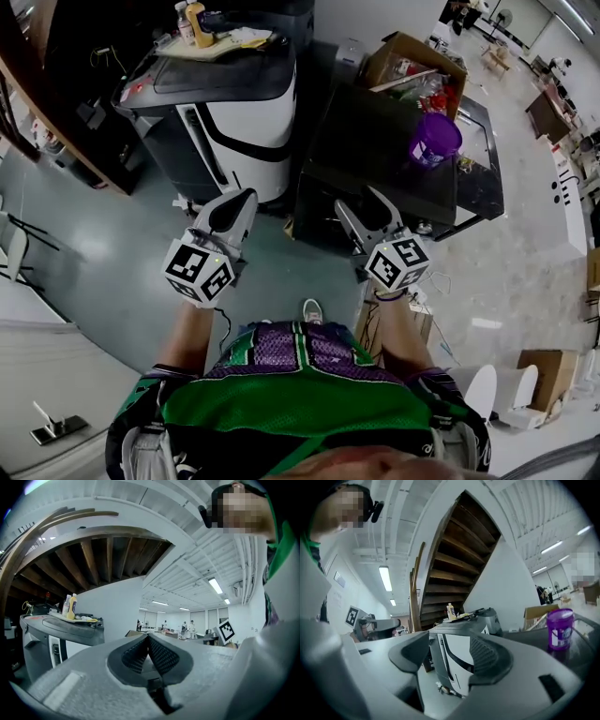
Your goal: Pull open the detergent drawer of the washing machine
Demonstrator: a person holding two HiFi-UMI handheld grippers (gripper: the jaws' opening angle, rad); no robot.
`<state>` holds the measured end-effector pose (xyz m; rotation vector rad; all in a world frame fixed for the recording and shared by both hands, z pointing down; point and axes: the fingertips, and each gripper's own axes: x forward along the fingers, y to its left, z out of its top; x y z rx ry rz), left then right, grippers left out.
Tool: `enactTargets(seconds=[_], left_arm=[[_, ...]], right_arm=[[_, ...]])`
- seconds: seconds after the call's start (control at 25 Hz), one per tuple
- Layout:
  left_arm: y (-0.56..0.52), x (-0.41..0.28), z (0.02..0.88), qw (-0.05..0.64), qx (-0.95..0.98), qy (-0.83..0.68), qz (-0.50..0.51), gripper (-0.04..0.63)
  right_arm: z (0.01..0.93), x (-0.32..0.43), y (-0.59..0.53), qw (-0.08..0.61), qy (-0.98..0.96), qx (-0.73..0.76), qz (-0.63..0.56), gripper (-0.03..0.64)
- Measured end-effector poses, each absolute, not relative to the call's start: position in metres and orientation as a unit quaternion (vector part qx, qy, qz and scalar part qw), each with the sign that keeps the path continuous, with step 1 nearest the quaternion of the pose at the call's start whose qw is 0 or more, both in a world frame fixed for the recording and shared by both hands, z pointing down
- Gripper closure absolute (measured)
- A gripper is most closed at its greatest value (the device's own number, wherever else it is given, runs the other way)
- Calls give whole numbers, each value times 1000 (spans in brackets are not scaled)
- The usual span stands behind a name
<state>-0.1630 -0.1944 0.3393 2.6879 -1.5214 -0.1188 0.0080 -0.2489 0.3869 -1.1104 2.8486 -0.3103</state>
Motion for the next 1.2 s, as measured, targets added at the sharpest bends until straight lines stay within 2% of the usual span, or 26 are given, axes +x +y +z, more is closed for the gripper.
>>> enactTargets(seconds=[0.16, 0.56, 1.2], left_arm=[[-195, -153, 362, 42, 871, -488, -23, 578], [-206, -130, 395, 61, 866, -497, -2, 578], [-226, -95, 417, 60, 858, -508, 43, 578]], right_arm=[[436, 19, -271, 47, 913, -373, -156, 360], [560, 26, -300, -7, 895, -376, -242, 360], [711, 45, -360, 24, 832, -385, -399, 359]])
